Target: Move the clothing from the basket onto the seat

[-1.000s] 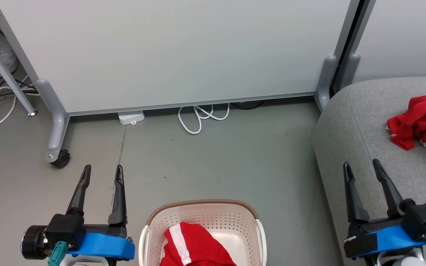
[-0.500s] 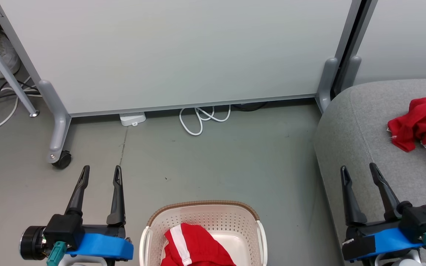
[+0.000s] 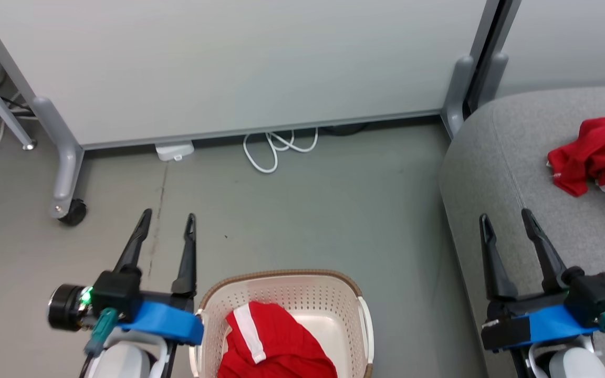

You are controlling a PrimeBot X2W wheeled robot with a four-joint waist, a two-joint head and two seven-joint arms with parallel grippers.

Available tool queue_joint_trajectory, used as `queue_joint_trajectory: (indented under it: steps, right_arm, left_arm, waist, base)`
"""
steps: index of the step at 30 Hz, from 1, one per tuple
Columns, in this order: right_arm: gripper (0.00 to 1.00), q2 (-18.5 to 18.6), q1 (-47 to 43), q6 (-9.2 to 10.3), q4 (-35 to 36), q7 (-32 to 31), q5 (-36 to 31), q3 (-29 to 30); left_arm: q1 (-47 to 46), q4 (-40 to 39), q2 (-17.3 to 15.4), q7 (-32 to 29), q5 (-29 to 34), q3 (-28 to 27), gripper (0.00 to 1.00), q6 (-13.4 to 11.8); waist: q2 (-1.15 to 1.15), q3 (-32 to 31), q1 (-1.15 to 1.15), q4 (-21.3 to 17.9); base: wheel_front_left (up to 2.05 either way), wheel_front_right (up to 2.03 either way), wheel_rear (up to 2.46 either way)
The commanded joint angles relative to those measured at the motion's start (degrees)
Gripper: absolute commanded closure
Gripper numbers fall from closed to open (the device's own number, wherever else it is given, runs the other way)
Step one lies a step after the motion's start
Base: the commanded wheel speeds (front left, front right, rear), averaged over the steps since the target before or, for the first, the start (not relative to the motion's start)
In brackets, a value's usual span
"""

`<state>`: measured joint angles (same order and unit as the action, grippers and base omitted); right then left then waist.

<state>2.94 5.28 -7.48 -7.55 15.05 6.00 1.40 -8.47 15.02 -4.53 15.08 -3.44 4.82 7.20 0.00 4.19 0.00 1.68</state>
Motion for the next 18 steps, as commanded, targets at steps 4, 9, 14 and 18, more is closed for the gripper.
queue_joint_trajectory:
  steps: [4, 9, 14, 18]
  right_arm:
    - [0.0, -0.1, 2.8, -0.03, 1.1, 0.2, -0.6, -0.3]
    - [0.0, -0.1, 6.0, -0.03, 2.2, 0.2, -1.1, -1.1]
    - [0.0, -0.1, 9.1, -0.03, 3.3, 0.2, -1.5, -1.1]
    - [0.0, -0.1, 11.1, -0.03, 4.0, 0.2, -1.5, -0.9]
  left_arm:
    - [-4.9, 4.5, -2.0, 0.1, -1.2, 5.4, 0.0, 0.4]
    - [-10.7, 10.5, -3.9, 0.2, -3.2, 11.0, 0.0, 0.3]
    - [-15.8, 16.6, -5.7, 0.1, -5.0, 16.6, 0.0, 0.3]
    - [-19.8, 22.0, -6.8, 0.1, -6.2, 21.7, 0.0, 0.3]
  waist:
    - [0.0, 4.0, 0.0, -1.3]
    - [0.0, 9.2, 0.0, -3.1]
    - [0.0, 15.0, 0.0, -4.9]
    - [0.0, 19.2, 0.0, -6.0]
  base:
    - [0.0, 0.0, 0.0]
    - [0.0, 0.0, 0.0]
    - [0.0, 0.0, 0.0]
    - [0.0, 0.0, 0.0]
